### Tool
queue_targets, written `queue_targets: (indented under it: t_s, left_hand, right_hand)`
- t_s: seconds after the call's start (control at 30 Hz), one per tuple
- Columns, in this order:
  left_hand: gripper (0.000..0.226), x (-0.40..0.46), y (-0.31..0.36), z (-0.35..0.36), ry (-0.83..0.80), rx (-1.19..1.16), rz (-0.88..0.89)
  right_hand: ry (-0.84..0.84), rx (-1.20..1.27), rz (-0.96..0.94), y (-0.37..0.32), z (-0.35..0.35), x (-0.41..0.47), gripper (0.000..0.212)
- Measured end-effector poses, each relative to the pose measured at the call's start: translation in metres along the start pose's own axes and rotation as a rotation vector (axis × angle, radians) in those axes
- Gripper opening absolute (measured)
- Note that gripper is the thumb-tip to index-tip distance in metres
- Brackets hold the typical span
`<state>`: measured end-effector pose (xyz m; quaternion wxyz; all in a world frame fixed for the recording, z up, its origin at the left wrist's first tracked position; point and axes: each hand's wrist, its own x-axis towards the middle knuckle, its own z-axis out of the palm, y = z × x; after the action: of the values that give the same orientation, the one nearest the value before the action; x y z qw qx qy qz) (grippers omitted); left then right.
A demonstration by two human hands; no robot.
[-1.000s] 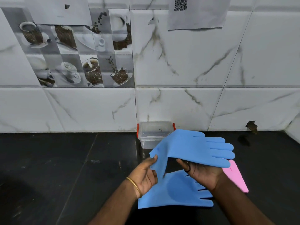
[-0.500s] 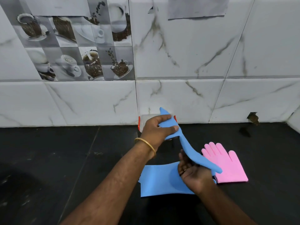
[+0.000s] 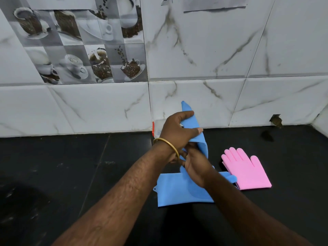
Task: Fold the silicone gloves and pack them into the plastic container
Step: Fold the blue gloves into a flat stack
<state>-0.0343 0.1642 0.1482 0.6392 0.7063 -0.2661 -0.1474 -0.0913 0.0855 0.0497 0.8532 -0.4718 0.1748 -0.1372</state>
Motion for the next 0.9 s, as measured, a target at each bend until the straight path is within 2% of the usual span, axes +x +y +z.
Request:
queue_targets:
  t_s: [0.13,0.3,0.37,0.43,0.53,0.57,0.6,0.67,0.7,0.8,0.9]
  left_hand:
    - [0.06,-0.002,-0.013,-0.018,0.001,-0.027,-0.031]
    - [0.058,-0.012,-0.043,-0.035,-0.009,-0.073,-0.112]
    - [0.059,-0.018,-0.056,-0.039,-0.03,-0.09,-0.151]
    - [0.06,-0.024,-0.069,-0.041,-0.057,-0.097,-0.19]
    - [0.062,-0.035,-0.089,-0.041,-0.113,-0.114,-0.247]
    - [0.063,-0.039,-0.097,-0.041,-0.129,-0.146,-0.283]
    - [0.063,-0.043,-0.105,-0.042,-0.145,-0.165,-0.314]
    - [0.066,-0.05,-0.124,-0.045,-0.159,-0.147,-0.355]
    - [0.067,-0.054,-0.133,-0.046,-0.159,-0.13,-0.373]
    - [0.07,-0.064,-0.161,-0.049,-0.147,-0.092,-0.427]
    - [0.074,-0.073,-0.185,-0.047,-0.148,-0.064,-0.472]
  right_hand:
    - [0.079,0.16,0.04,-0.01,-0.032,0.012,0.041]
    - [0.16,0.411,-0.048,-0.023,-0.076,-0.001,0.037]
    - [0.221,0.651,-0.029,-0.024,-0.092,-0.01,0.047]
    - [0.272,0.765,-0.027,-0.021,-0.101,-0.02,0.06]
    - [0.311,0.738,-0.086,-0.016,-0.108,-0.031,0.093]
    - [0.301,0.731,-0.1,-0.015,-0.11,-0.035,0.096]
    - [0.281,0.724,-0.109,-0.013,-0.111,-0.037,0.09]
    - [0.253,0.687,-0.104,-0.007,-0.117,-0.041,0.059]
    - [0.232,0.653,-0.089,-0.004,-0.12,-0.043,0.051]
    - [0.182,0.625,-0.038,0.008,-0.126,-0.045,0.066]
    - [0.26,0.625,0.02,0.022,-0.13,-0.045,0.074]
